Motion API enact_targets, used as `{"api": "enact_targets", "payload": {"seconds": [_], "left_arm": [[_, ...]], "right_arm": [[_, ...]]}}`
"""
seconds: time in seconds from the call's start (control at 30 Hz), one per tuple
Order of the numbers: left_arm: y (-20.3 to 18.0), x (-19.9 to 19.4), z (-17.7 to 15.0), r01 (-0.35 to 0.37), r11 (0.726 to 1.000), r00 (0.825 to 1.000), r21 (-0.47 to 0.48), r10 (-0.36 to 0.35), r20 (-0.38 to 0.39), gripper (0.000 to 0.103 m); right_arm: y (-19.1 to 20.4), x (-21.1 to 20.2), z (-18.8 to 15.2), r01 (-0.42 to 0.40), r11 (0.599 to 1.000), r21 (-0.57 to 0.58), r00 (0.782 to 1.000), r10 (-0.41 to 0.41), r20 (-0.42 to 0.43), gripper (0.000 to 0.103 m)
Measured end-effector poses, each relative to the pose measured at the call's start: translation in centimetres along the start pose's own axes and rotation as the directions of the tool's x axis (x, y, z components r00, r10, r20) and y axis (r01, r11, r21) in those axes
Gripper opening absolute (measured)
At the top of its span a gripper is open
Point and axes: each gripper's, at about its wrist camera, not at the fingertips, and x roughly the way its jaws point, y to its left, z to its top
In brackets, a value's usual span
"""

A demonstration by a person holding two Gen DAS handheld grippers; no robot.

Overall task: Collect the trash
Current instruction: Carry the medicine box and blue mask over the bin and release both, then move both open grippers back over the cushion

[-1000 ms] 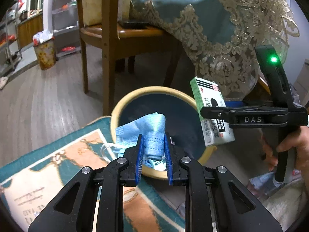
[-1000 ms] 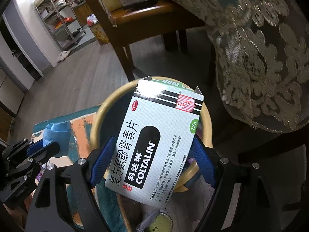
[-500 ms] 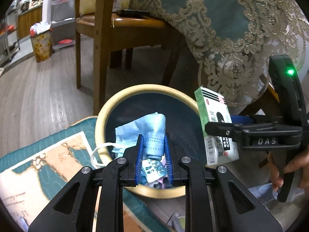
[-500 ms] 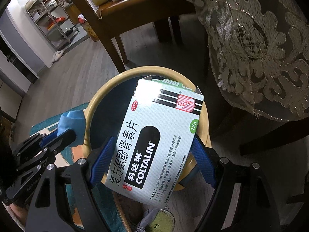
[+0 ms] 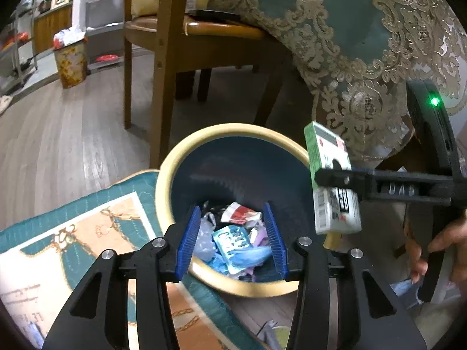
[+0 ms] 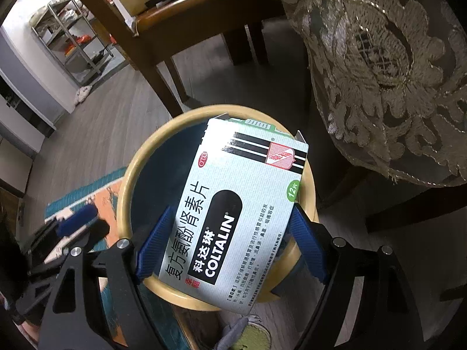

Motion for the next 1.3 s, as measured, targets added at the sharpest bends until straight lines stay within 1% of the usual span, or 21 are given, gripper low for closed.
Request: {"api": "enact_targets", "payload": {"seconds": [0.17, 0.2, 0.27, 0.33, 0.37, 0.43, 0.5, 0.67, 0.77, 1.0, 1.3], "left_arm": [[0.6, -1.7, -0.2, -0.02, 1.0, 1.0, 0.016, 0.02, 0.011, 0.047], [0.8, -2.1, -0.2, -0.023, 1.0, 1.0, 0.018, 0.023, 0.016, 0.048], [1.2, -3.0, -0.3, -0.037, 0.999, 0.999, 0.021, 0.037, 0.024, 0.052], [1.6, -3.8, -0.3, -0.05, 0.999, 0.998, 0.022, 0.049, 0.033, 0.059], [1.9, -4.4, -0.4, -0.062, 0.998, 0.997, 0.021, 0.061, 0.04, 0.06], [2.4, -5.3, -0.6, -0.079, 0.997, 0.996, 0.016, 0.078, 0.052, 0.067], [3.0, -6.3, -0.7, -0.091, 0.996, 0.994, 0.008, 0.091, 0.06, 0.069], [4.1, -9.1, -1.3, -0.131, 0.991, 0.989, 0.008, 0.13, 0.075, 0.072], [5.0, -10.9, -1.9, -0.146, 0.989, 0.986, -0.003, 0.146, 0.085, 0.073], [7.9, -15.0, -3.7, -0.198, 0.979, 0.976, -0.043, 0.201, 0.088, 0.077], [12.2, -19.5, -7.2, -0.273, 0.957, 0.957, -0.098, 0.28, 0.074, 0.079]], "right_arm": [[1.2, -1.2, 0.7, -0.019, 1.0, -0.011, 0.997, 0.02, 0.076, 0.082], [1.5, -1.5, 0.7, -0.025, 1.0, -0.009, 0.996, 0.026, 0.088, 0.085], [1.7, -1.7, 0.8, -0.028, 1.0, -0.009, 0.995, 0.029, 0.098, 0.089], [2.2, -2.0, 0.8, -0.031, 0.999, -0.015, 0.994, 0.033, 0.109, 0.095], [2.3, -2.1, 0.8, -0.029, 0.999, -0.019, 0.993, 0.031, 0.113, 0.095], [2.8, -2.4, 0.9, -0.026, 0.999, -0.027, 0.992, 0.029, 0.119, 0.095], [3.5, -2.7, 0.8, -0.023, 0.999, -0.04, 0.992, 0.028, 0.124, 0.096], [5.0, -3.5, 0.7, -0.028, 0.998, -0.056, 0.99, 0.035, 0.137, 0.097], [6.4, -3.9, 0.5, -0.057, 0.996, -0.064, 0.988, 0.066, 0.139, 0.097], [11.0, -4.6, -0.6, -0.096, 0.985, -0.146, 0.984, 0.116, 0.136, 0.097], [16.6, -4.5, -2.3, -0.114, 0.964, -0.24, 0.983, 0.144, 0.111, 0.097]]}}
